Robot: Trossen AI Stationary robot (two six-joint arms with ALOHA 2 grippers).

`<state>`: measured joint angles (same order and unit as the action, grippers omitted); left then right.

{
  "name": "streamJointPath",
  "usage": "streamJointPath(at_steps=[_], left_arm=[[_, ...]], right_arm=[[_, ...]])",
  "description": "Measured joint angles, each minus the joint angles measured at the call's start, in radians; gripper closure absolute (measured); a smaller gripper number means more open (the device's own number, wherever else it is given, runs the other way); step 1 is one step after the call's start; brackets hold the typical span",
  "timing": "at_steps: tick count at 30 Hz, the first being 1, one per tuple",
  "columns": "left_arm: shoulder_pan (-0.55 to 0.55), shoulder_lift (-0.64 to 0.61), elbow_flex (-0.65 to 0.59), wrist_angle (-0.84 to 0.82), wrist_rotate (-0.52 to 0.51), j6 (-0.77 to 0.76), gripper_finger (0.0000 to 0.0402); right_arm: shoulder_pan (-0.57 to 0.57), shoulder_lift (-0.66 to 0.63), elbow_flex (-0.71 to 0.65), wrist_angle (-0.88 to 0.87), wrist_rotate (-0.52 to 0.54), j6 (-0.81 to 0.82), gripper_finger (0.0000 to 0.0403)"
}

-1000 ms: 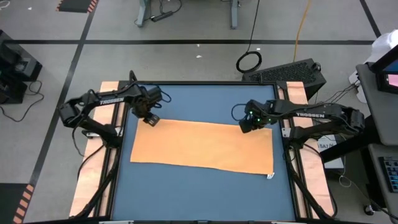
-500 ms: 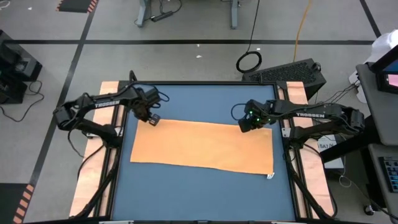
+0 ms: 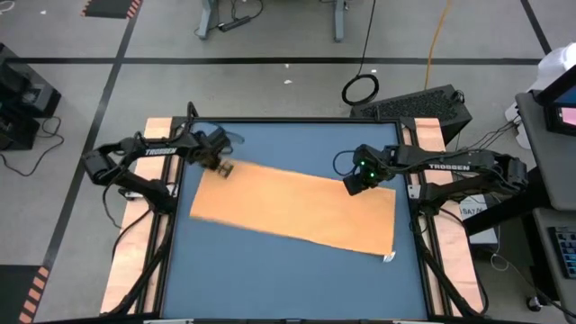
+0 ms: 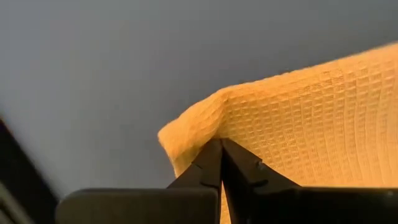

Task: Roll towel into tight, uniform cylinder
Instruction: Fold the orange microfiber cloth

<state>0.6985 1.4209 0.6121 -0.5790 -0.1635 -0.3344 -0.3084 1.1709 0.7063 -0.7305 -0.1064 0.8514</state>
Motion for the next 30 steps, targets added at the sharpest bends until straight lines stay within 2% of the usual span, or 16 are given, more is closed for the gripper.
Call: streamJointPath(at_steps=[2,6,12,16,18,20,24,27,30], left_arm=[[0.021,0.007,0.010,0.072,-0.020,0.048,0.0393],[0.052,0.015,0.089,0.093,0.023,0.120,0.0393],[0.039,0.004,0.271,-0.051,0.096,0.158,0.0393],[-0.005,0.004,0.366,-0.155,0.137,0.156,0.0393],[-0.038,0.004,0.398,-0.198,0.177,0.136,0.0393],[-0.076,0.004,0.411,-0.257,0.220,0.089,0.0393],[-0.168,0.004,0.410,-0.325,0.322,-0.040,0.0393],[-0.250,0.004,0.408,-0.348,0.354,-0.132,0.0393],[-0.327,0.004,0.408,-0.349,0.359,-0.195,0.0393]], right_arm=[[0.022,0.000,0.000,-0.010,0.002,0.022,0.0403],[0.055,0.000,0.000,0.012,-0.001,0.061,0.0403],[0.114,0.000,0.000,0.103,0.009,0.158,0.0403],[0.128,0.000,0.006,0.135,0.022,0.296,0.0403],[0.127,0.000,0.028,0.133,0.008,0.308,0.0403],[0.114,0.000,0.068,0.116,-0.002,0.263,0.0403],[0.037,0.005,0.171,-0.058,-0.013,0.124,0.0403],[-0.036,0.020,0.207,-0.166,-0.052,-0.010,0.0401],[-0.102,0.042,0.200,-0.198,-0.110,-0.137,0.0391]])
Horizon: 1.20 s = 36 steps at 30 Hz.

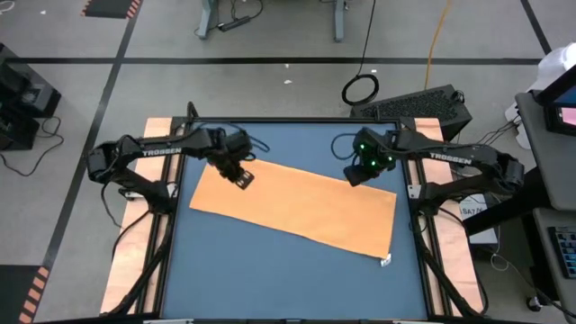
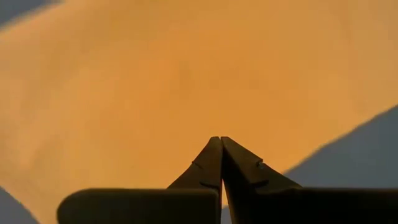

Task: Roll towel into tight, uniform cylinder
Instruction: Fold the orange microfiber cloth

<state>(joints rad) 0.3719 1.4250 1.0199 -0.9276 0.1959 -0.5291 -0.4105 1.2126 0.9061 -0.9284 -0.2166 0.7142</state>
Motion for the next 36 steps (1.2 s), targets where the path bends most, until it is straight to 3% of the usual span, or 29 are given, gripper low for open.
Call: streamJointPath(at_steps=[3,7,11,14,20,29,36], left_arm=[[-0.070,0.000,0.000,-0.009,0.007,-0.119,0.0393],[-0.183,-0.012,0.000,-0.081,0.032,-0.420,0.0393],[-0.297,-0.016,0.000,-0.073,-0.003,-0.458,0.0393],[-0.346,-0.018,0.000,-0.067,-0.037,-0.500,0.0393],[-0.388,-0.018,0.000,-0.058,-0.122,-0.618,0.0393],[-0.385,-0.018,0.000,-0.048,-0.131,-0.562,0.0393],[-0.366,-0.017,0.021,0.021,-0.024,-0.306,0.0393]], right_arm=[[-0.045,0.038,-0.021,-0.032,-0.022,-0.083,0.0369],[-0.047,0.082,-0.047,0.027,0.032,-0.183,0.0339],[-0.052,0.116,-0.062,0.105,0.033,-0.157,0.0316],[-0.082,0.153,-0.062,0.002,0.034,-0.104,0.0298],[-0.149,0.212,-0.064,-0.170,0.063,-0.324,0.0251],[-0.212,0.194,-0.063,-0.204,0.052,-0.463,0.0181],[-0.092,0.036,-0.075,-0.282,0.003,-0.400,0.0178]])
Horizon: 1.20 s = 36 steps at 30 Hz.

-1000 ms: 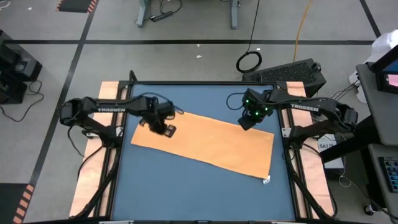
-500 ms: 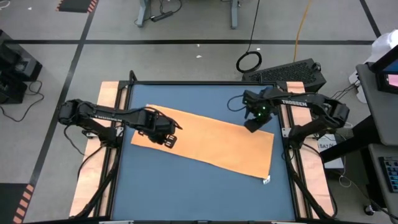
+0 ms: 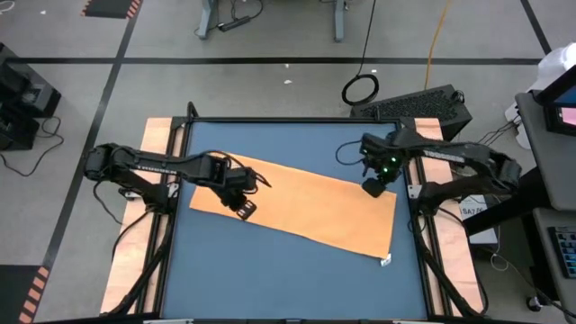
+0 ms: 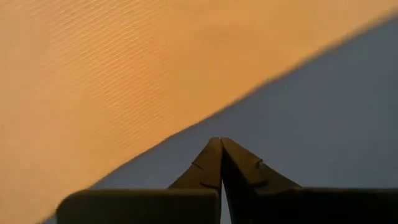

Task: Roll towel into tight, uniform cylinder
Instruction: Fold the orange microfiber cloth

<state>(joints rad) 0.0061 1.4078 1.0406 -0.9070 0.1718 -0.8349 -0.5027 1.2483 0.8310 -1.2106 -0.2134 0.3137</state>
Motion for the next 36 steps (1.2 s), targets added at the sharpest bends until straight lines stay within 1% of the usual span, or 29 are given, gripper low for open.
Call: streamJointPath(at_steps=[2,6,8,10,12,14,17,19,21,23,26,29,31,34,36], left_arm=[[0.017,0.000,0.024,0.019,0.031,0.077,0.0393],[0.062,0.000,0.083,0.031,0.037,0.206,0.0393],[0.090,0.000,0.111,0.032,0.051,0.287,0.0393],[0.125,0.000,0.134,0.032,0.091,0.385,0.0393],[0.160,0.010,0.153,0.032,0.131,0.468,0.0393],[0.195,0.014,0.159,0.018,0.163,0.530,0.0393],[0.236,0.012,0.164,-0.004,0.195,0.578,0.0393],[0.256,0.013,0.163,-0.049,0.219,0.591,0.0393],[0.264,0.013,0.163,-0.101,0.253,0.610,0.0393],[0.262,0.013,0.163,-0.158,0.255,0.645,0.0393],[0.248,0.013,0.163,-0.185,0.241,0.717,0.0393],[0.246,0.013,0.163,-0.179,0.236,0.763,0.0393],[0.247,0.013,0.163,-0.180,0.235,0.763,0.0393],[0.246,0.013,0.163,-0.184,0.235,0.713,0.0393],[0.239,0.013,0.163,-0.182,0.235,0.660,0.0393]], right_arm=[[0.067,-0.077,0.000,-0.012,0.000,0.086,0.0183],[0.243,-0.229,0.000,-0.007,-0.026,0.286,0.0191],[0.331,-0.275,0.000,0.008,-0.029,0.378,0.0192],[0.424,-0.292,0.000,0.035,-0.026,0.428,0.0192],[0.516,-0.280,0.000,0.061,-0.020,0.450,0.0192],[0.604,-0.242,0.000,0.078,0.007,0.464,0.0192],[0.724,-0.168,-0.009,0.097,0.060,0.477,0.0192],[0.781,-0.114,-0.025,0.115,0.094,0.522,0.0192],[0.820,-0.065,-0.049,0.172,0.106,0.564,0.0192],[0.854,-0.022,-0.079,0.238,0.105,0.609,0.0192],[0.891,0.039,-0.098,0.271,0.062,0.667,0.0192],[0.928,0.070,-0.098,0.294,-0.012,0.677,0.0192],[0.958,0.072,-0.097,0.312,-0.054,0.680,0.0185],[1.006,0.053,-0.097,0.309,-0.048,0.694,0.0163],[1.037,0.045,-0.095,0.283,-0.023,0.693,0.0146]])
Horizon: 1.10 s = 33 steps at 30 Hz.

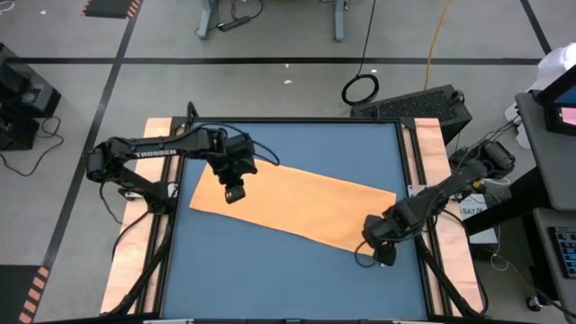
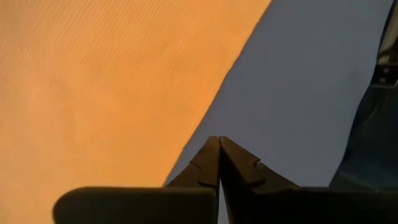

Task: Roll towel into tight, uniform cylinder
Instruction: Fold the orange microfiber cloth

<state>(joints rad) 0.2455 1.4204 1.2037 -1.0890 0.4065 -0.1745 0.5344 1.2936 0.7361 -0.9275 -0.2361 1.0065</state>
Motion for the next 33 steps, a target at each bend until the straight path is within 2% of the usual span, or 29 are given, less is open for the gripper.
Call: streamJointPath(at_steps=[5,12,19,25,33], left_arm=[[-0.039,0.000,0.000,0.088,-0.038,-0.136,0.0393],[-0.133,0.000,0.000,0.248,-0.043,-0.347,0.0391],[-0.246,0.000,0.000,0.253,-0.121,-0.524,0.0334],[-0.305,0.000,0.000,0.269,-0.210,-0.546,0.0286],[-0.309,0.000,0.000,0.274,-0.244,-0.546,0.0273]], right_arm=[[0.049,0.001,-0.011,-0.025,0.055,0.003,0.0117],[0.092,0.002,-0.053,0.088,0.126,0.008,0.0121],[0.136,0.006,-0.063,0.120,0.193,0.067,0.0100],[0.206,0.022,-0.063,0.201,0.324,0.082,0.0092],[0.248,0.044,-0.060,0.243,0.286,0.190,0.0092]])
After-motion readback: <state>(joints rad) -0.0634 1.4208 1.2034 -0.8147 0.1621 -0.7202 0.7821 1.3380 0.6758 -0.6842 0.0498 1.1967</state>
